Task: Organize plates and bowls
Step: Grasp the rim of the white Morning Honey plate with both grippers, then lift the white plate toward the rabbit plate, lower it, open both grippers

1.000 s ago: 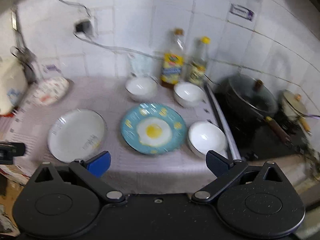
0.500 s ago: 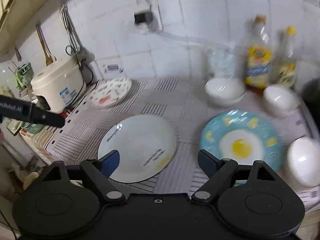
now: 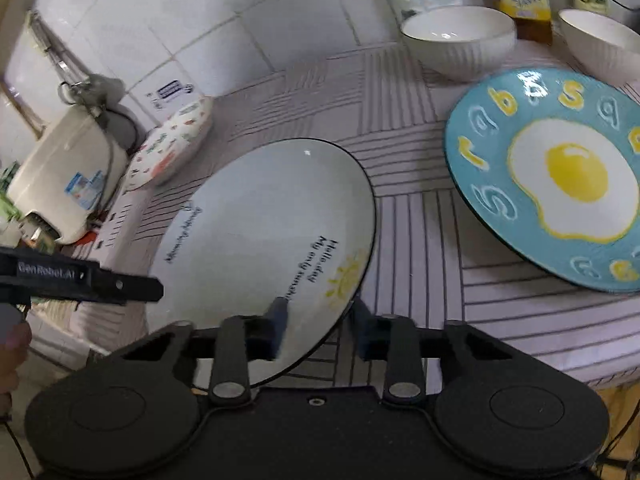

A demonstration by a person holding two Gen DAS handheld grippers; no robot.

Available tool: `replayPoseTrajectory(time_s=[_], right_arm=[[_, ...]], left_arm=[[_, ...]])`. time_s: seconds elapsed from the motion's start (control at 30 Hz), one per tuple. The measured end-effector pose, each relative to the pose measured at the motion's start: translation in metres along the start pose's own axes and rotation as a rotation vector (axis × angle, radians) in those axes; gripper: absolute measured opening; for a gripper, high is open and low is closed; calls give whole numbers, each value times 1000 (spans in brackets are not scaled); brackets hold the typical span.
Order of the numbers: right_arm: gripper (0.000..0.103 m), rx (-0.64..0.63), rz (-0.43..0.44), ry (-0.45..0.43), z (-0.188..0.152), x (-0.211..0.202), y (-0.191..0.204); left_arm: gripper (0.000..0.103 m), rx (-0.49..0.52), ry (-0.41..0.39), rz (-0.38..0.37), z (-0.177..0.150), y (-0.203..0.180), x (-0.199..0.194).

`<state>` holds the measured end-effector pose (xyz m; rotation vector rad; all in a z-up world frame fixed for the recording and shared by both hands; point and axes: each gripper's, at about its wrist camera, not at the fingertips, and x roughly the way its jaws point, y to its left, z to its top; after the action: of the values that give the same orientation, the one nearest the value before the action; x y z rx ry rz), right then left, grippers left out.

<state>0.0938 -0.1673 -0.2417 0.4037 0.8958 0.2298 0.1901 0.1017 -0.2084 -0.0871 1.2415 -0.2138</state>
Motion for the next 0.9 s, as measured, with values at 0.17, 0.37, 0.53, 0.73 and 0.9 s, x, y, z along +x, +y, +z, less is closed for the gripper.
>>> replayPoseTrajectory(time_s=[0.17, 0.37, 0.53, 0.73, 0.9], right_arm=[[22, 27, -33, 4, 1, 3, -1], [20, 90, 14, -32, 1, 7, -16], [19, 88, 25, -37, 0, 0, -17], [19, 78, 18, -57, 9, -9, -5], [20, 26, 38, -98, 36, -13, 3]], left_arm=[[28, 16, 4, -65, 0, 6, 10], [19, 26, 24, -111, 7, 9, 24], [19, 59, 40, -112, 12, 10, 21], [20, 128, 31, -122, 25, 12, 5], [21, 149, -9, -122, 52, 12, -10]])
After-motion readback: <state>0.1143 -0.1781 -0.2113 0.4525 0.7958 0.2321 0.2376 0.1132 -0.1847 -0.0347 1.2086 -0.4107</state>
